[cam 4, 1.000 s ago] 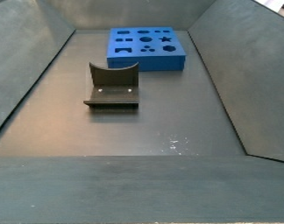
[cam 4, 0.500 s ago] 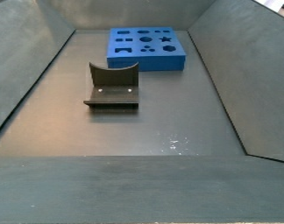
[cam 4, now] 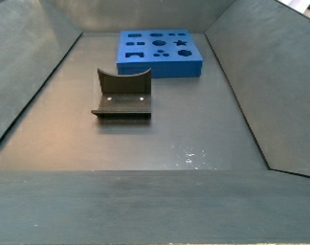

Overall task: Pick up the arch object. Move up. Rotate the arch object. Move to above the board. Insert the arch object.
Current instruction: Move to above the board, then insert the arch object.

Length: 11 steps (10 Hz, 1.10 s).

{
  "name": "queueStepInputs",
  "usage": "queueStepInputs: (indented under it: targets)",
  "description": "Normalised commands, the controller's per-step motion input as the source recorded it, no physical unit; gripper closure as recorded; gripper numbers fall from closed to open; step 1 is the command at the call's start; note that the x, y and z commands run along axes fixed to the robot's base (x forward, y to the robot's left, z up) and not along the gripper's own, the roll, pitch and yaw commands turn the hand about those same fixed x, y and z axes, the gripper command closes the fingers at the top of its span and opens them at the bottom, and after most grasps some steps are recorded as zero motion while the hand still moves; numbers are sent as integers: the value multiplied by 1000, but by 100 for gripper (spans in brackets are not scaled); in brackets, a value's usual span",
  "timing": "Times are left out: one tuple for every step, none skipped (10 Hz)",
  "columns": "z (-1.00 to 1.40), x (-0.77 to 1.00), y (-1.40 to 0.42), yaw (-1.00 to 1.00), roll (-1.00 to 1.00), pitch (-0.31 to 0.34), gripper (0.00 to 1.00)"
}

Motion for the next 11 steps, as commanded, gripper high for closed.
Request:
queueStepInputs:
  targets:
    - [4,65,-49,849,160,26,100]
    - [4,65,-43,682,157,27,100]
    - [6,66,-37,312,145,30,100]
    - [6,66,-36,206,137,32,100]
    - [-86,0,-37,26,0,-30,100]
    - [-583,277,129,374,141,-67,100]
    - [-997,434,460,480,-89,-37,100]
    - [-1000,503,460,466,-143,-21,100]
    - [-1000,537,474,443,-150,-16,100]
    - [-871,943,386,183,-256,-7,100]
    - [-817,1000,69,0,-121,0,100]
